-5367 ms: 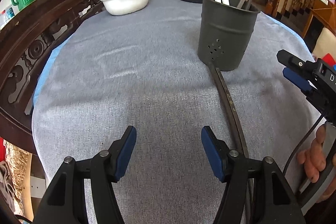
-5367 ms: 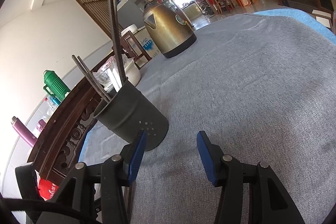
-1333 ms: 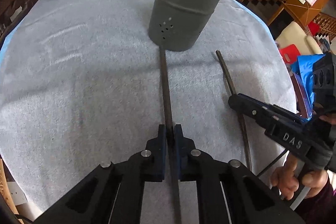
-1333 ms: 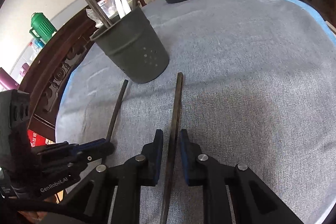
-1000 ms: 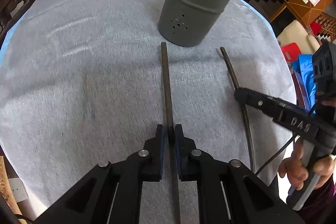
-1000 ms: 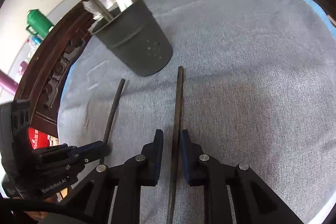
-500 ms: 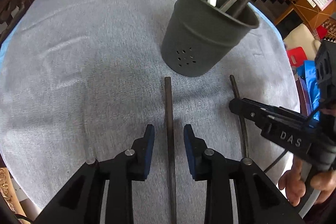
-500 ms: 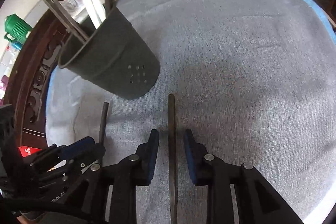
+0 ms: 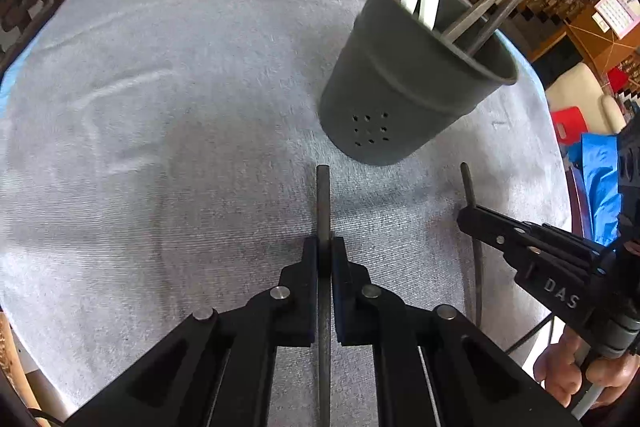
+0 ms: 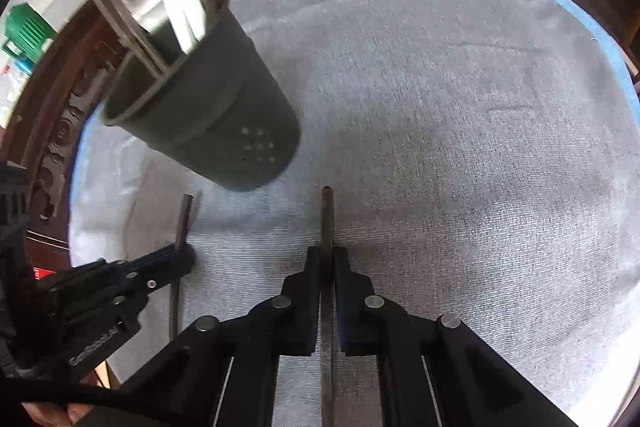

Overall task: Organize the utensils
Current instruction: 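Lift both held chopsticks upright and raise them over the dark grey cup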

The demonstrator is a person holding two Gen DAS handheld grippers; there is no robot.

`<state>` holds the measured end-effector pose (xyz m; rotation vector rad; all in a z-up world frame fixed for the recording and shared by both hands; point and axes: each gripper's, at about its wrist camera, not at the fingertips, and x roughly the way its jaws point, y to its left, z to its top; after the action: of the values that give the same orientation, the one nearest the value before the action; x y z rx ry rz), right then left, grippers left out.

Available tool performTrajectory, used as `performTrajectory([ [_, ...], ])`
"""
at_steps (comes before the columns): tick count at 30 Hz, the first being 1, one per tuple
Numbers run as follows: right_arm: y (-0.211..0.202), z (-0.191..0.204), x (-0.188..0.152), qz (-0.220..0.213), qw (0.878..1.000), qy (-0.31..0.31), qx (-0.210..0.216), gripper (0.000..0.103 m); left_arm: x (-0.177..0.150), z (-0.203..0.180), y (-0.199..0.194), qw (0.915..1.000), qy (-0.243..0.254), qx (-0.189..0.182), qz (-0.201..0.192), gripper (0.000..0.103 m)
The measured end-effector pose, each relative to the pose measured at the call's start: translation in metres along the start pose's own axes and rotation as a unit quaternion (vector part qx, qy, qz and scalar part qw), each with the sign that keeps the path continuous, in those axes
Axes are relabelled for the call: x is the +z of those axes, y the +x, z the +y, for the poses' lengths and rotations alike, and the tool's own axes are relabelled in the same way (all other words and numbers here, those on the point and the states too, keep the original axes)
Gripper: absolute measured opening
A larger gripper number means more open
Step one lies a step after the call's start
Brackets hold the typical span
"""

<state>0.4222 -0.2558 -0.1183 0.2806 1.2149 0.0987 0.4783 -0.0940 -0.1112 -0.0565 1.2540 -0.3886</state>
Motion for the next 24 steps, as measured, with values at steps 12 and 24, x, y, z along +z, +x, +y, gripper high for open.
performTrajectory([
  [12, -0.064, -0.001, -0.016, -0.102, 0.993, -0.028, 0.050, 0.006, -0.012, -0.006, -0.085, 0.9935, 0.004, 0.012, -0.114, 0.007],
  [24, -0.112, 0.029, -0.019, -0.203, 0.975, -0.044, 0.077, 0.006, -0.032, -0.031, -0.134, 0.9792, 0.032, 0.045, -0.195, 0.007],
])
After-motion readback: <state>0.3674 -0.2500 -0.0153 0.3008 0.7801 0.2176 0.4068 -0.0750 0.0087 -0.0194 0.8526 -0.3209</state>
